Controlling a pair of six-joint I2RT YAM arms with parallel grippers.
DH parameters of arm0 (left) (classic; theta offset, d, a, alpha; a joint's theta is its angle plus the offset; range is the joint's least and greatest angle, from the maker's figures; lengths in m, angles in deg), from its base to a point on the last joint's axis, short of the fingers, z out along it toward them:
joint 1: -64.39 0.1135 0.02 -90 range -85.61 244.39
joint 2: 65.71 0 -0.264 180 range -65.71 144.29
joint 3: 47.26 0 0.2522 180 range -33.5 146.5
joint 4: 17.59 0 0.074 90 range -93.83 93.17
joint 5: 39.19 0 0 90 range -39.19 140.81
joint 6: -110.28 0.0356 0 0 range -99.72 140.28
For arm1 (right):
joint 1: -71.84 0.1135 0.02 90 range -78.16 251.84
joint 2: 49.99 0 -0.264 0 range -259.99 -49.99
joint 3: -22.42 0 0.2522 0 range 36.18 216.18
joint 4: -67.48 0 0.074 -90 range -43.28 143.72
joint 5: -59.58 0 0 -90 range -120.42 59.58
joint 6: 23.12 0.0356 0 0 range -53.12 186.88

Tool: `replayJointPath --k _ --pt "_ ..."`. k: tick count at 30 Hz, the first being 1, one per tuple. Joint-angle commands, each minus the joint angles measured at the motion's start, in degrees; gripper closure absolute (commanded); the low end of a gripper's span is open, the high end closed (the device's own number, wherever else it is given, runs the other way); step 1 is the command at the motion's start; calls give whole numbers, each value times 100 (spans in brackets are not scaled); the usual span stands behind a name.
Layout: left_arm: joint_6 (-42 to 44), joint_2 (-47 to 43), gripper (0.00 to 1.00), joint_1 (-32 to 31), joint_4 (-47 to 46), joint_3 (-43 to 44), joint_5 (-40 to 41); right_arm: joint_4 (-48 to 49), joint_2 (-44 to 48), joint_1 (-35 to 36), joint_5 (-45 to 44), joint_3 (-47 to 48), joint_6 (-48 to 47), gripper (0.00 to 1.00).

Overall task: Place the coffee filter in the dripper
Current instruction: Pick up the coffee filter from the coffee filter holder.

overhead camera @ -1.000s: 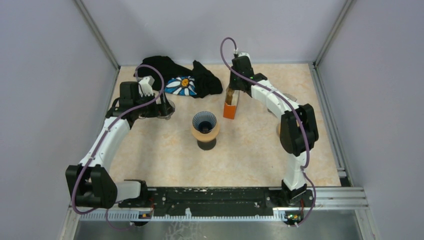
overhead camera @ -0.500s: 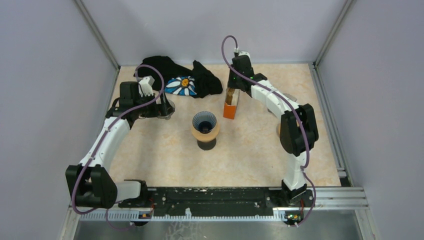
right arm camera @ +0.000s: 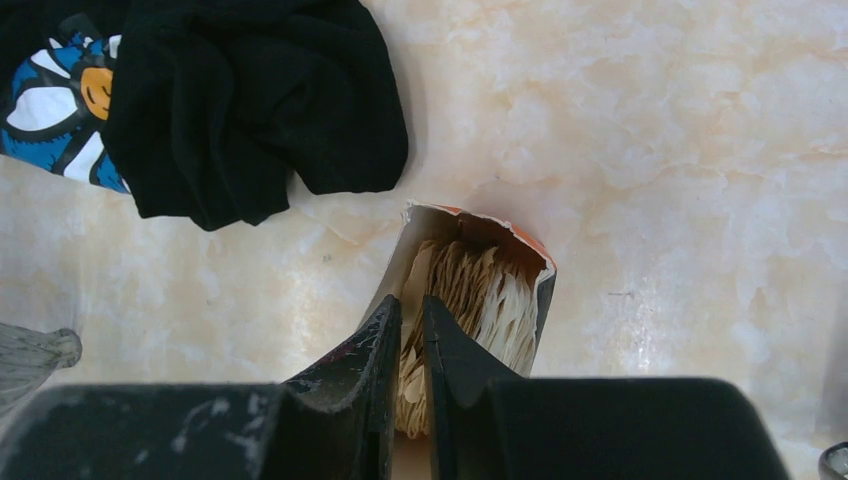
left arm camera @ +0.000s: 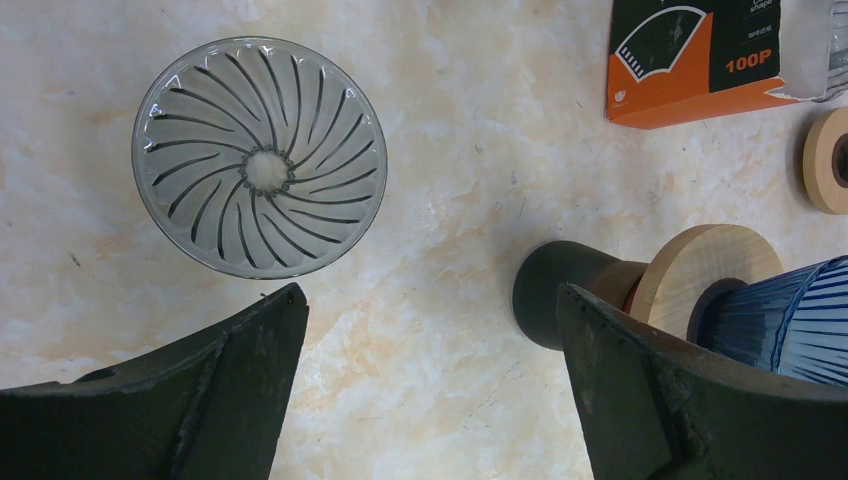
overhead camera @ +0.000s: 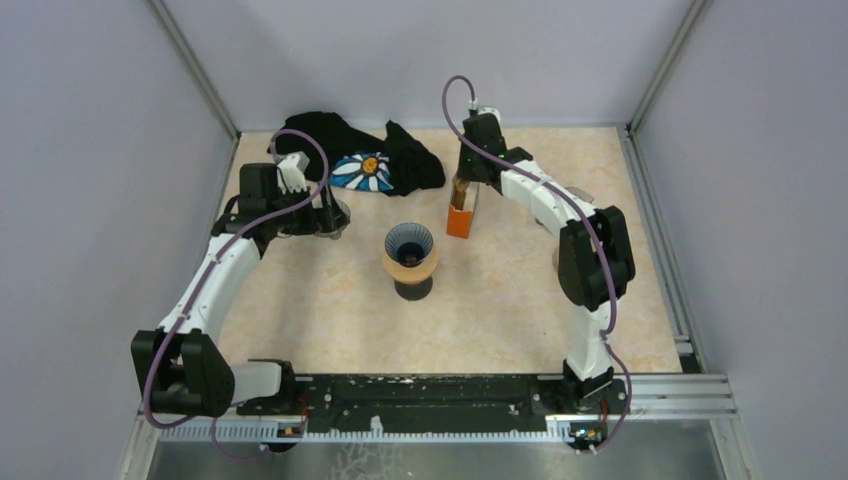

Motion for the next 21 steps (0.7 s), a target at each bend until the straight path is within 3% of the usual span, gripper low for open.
replayJointPath --k 1,15,21 --pt "8 25 1 48 -117 -54 -114 -1 13 20 -197 130 -95 86" --pt "21 40 1 41 -118 -51 -121 -70 -183 23 -124 344 -83 87" --pt "18 41 1 45 -117 -52 -121 -75 -54 22 -113 341 -122 98"
